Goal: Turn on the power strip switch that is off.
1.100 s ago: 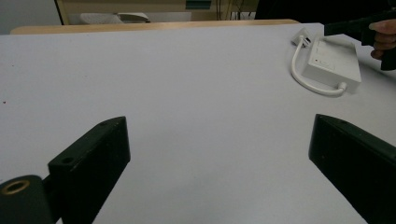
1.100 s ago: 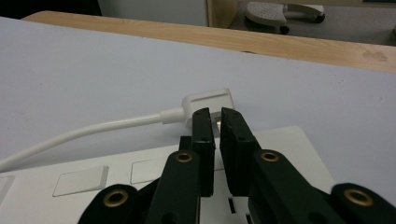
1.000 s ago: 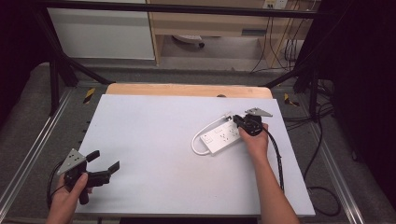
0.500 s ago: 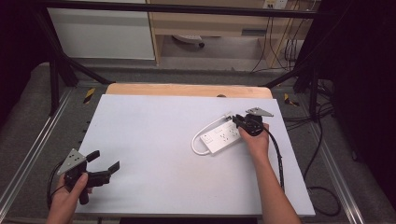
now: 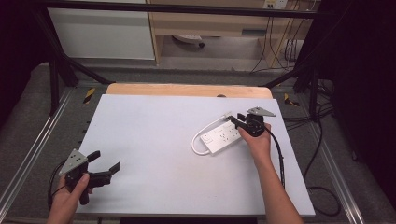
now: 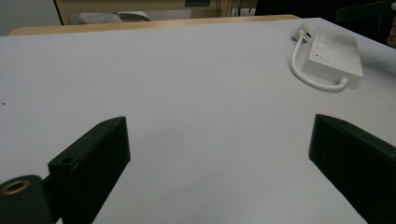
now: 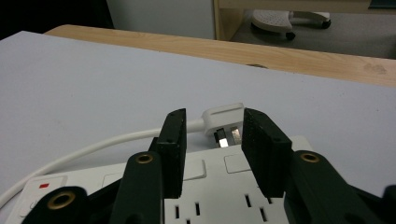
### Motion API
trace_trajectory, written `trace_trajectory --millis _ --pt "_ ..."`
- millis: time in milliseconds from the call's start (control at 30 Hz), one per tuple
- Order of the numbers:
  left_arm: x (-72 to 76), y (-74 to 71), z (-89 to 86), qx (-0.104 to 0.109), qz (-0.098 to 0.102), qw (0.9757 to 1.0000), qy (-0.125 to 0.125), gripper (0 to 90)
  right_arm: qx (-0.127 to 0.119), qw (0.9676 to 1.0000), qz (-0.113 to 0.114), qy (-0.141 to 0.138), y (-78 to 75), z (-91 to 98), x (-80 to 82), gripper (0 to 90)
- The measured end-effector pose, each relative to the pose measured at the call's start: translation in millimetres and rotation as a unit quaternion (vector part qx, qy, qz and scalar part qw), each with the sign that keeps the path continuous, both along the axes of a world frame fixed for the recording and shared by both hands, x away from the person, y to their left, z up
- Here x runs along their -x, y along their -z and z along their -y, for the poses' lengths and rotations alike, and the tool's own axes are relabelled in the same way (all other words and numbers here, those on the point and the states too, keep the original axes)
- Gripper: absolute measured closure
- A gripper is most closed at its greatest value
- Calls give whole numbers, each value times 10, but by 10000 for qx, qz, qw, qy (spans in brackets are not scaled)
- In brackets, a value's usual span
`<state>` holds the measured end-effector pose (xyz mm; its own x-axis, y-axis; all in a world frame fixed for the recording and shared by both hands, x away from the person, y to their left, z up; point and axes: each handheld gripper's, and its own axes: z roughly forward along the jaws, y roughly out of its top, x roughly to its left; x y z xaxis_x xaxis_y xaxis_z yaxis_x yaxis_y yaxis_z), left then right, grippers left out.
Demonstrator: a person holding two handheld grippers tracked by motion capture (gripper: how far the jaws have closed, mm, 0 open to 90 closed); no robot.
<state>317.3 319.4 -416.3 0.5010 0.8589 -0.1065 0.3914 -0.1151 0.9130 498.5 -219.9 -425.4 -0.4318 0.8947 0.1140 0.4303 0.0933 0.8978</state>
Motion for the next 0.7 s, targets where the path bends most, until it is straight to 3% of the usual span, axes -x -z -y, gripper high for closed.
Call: trace_trajectory --millis 367,700 --pt "-2 2 3 12 -7 10000 -3 54 -41 10000 17 -14 -76 18 46 541" --pt "-2 4 4 14 -13 10000 -13 54 -169 9998 -119 -43 -120 27 99 365"
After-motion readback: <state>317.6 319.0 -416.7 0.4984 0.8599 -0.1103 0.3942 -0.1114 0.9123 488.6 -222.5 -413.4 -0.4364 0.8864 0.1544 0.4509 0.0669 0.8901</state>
